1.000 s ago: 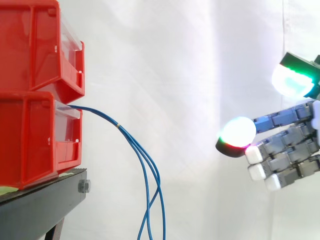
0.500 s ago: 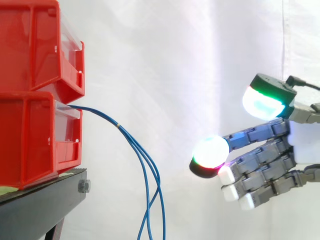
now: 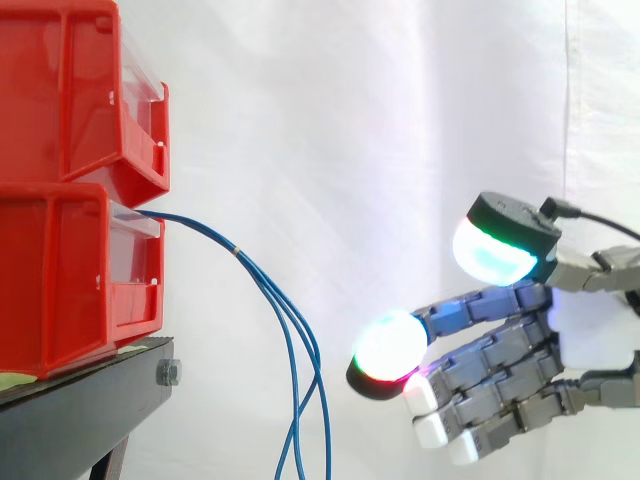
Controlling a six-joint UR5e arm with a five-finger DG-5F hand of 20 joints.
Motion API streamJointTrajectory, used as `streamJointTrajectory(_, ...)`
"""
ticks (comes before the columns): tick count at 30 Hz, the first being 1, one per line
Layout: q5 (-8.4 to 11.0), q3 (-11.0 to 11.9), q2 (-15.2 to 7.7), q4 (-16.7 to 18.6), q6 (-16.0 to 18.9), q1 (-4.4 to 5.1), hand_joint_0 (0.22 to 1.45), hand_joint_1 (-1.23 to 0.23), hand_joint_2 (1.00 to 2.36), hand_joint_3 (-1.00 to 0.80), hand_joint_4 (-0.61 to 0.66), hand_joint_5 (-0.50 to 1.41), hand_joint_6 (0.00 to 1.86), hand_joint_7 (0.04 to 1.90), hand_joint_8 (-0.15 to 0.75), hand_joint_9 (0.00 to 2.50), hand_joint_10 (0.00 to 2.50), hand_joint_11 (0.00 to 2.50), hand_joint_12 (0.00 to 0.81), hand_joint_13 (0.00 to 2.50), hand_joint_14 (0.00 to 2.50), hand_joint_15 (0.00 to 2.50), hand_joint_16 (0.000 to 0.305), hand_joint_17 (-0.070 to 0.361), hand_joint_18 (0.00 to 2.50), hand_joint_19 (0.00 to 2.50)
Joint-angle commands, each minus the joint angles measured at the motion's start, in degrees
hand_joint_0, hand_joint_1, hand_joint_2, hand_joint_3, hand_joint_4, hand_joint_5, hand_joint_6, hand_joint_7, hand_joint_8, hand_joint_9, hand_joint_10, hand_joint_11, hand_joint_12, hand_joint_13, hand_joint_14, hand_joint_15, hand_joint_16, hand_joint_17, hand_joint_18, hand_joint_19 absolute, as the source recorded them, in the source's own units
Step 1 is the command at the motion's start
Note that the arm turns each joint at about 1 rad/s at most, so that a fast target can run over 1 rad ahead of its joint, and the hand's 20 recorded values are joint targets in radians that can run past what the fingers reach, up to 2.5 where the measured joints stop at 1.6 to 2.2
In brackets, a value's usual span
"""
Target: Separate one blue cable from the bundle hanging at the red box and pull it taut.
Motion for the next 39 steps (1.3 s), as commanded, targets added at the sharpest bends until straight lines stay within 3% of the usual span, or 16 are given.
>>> streamJointTrajectory(1,-0.49,1.6,-1.8,0.1,0.8,-0.12,0.52,-0.66,1.00,-0.50,0.21,-0.18,0.50,0.85,0.256,0.72,0.01,0.37,0.310,0.72,0.01,0.32,0.048,0.108,0.59,0.32)
streamJointTrajectory(6,-1.28,4.5,-3.5,-1.2,1.2,-0.38,0.52,-0.66,1.00,-0.50,0.21,-0.18,0.50,0.85,0.256,0.72,0.01,0.37,0.309,0.72,0.01,0.33,0.048,0.108,0.59,0.32)
streamJointTrajectory(22,-3.13,5.8,-6.4,2.2,2.0,-0.38,0.52,-0.66,1.00,-0.50,0.21,-0.18,0.50,0.85,0.254,0.72,0.01,0.38,0.309,0.73,0.01,0.34,0.048,0.108,0.59,0.32)
streamJointTrajectory(27,-5.59,9.0,-7.9,-0.5,2.5,-0.29,0.52,-0.66,1.00,-0.50,0.21,-0.18,0.50,0.85,0.255,0.72,0.01,0.37,0.307,0.73,0.01,0.34,0.048,0.108,0.59,0.32)
streamJointTrajectory(39,-7.08,11.4,-9.5,-0.2,4.0,-0.03,0.52,-0.66,1.00,-0.50,0.22,-0.18,0.50,0.85,0.256,0.73,0.01,0.38,0.309,0.74,0.01,0.34,0.047,0.107,0.60,0.33)
